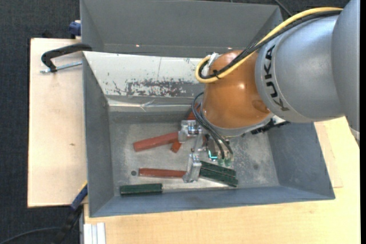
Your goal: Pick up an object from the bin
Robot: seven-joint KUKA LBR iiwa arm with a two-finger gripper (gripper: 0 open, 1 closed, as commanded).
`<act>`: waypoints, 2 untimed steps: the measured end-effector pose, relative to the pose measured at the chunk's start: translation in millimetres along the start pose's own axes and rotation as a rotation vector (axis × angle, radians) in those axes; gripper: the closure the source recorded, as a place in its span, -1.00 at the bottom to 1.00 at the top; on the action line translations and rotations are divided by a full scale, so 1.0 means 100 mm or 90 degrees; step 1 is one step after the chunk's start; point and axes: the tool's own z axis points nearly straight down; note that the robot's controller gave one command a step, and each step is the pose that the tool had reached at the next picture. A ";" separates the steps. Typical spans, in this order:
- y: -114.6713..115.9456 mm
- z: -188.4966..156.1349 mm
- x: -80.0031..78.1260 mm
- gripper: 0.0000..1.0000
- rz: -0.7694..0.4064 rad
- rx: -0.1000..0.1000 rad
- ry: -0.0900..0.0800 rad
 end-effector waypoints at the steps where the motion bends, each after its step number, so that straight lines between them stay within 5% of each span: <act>1: 0.16 0.60 -0.71 -1.00 -0.106 0.000 -0.007; 2: -0.28 0.26 -0.88 -1.00 -0.165 0.002 -0.011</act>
Offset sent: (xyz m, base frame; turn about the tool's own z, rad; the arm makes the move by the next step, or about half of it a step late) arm 0.0700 0.0152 -0.0592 -0.1666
